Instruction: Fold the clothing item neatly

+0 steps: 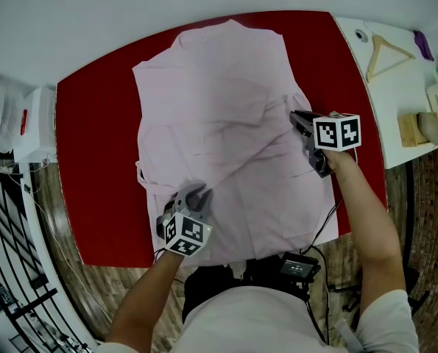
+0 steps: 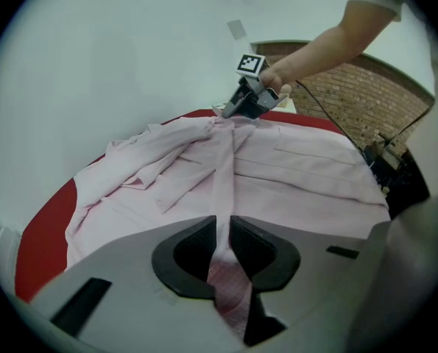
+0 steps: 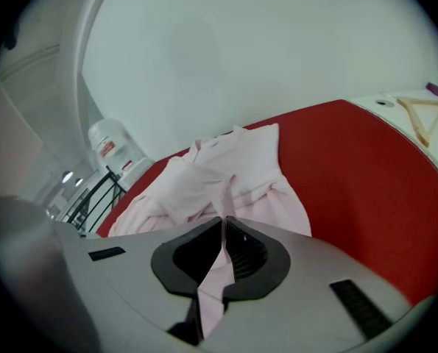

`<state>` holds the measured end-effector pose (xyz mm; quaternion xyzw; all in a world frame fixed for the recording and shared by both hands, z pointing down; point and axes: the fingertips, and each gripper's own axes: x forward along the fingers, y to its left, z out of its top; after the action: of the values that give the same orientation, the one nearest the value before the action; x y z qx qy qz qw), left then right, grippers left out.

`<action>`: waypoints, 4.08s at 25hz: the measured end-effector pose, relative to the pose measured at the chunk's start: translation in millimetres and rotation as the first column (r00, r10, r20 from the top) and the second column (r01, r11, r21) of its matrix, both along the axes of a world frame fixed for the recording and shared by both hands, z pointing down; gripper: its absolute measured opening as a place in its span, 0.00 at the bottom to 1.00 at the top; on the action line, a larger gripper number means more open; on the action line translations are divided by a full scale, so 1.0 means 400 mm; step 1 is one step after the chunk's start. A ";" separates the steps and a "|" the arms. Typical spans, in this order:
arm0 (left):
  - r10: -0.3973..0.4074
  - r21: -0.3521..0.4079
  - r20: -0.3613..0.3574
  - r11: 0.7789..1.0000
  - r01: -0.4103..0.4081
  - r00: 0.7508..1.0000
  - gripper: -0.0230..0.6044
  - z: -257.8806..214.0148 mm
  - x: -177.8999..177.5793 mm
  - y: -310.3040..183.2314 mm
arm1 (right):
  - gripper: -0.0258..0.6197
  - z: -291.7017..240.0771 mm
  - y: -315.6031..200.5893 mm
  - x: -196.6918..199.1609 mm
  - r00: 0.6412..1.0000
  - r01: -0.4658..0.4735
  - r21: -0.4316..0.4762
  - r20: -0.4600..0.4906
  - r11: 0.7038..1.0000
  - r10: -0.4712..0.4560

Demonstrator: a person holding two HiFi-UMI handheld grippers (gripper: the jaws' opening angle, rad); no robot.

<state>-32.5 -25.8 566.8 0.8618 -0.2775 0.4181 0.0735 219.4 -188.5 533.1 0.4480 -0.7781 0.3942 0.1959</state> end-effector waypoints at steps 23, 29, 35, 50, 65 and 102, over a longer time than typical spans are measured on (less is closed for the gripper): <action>0.097 0.004 -0.041 0.995 -0.097 0.994 0.12 -0.030 0.017 0.053 | 0.15 0.005 0.083 -0.160 0.815 0.516 0.121 -0.374 0.848 -0.443; 0.100 0.021 -0.070 0.995 -0.098 0.993 0.17 -0.063 0.024 0.064 | 0.15 -0.007 0.084 -0.127 0.851 0.448 0.144 -0.373 0.883 -0.371; 0.029 0.025 -0.096 0.999 -0.027 0.995 0.17 -0.092 -0.008 0.079 | 0.14 -0.036 0.134 -0.194 0.835 0.485 0.204 -0.396 0.850 -0.381; -0.139 0.015 0.082 0.990 0.138 0.987 0.17 -0.015 -0.224 0.026 | 0.19 0.078 0.319 -0.447 0.235 0.932 -0.016 -0.736 0.363 -0.634; -0.146 0.158 0.112 0.979 0.127 0.983 0.17 -0.077 -0.211 -0.189 | 0.08 -0.003 0.157 -0.298 0.514 0.730 0.103 -0.734 0.676 -0.444; -0.182 0.015 0.046 0.983 0.182 0.982 0.17 -0.042 -0.227 -0.107 | 0.16 0.011 0.235 -0.194 0.643 0.643 0.084 -0.599 0.761 -0.477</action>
<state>-123.2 -68.7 550.2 0.8233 -0.3589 0.4282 0.1004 141.8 -94.3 537.7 0.2974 -0.8385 0.0504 0.4538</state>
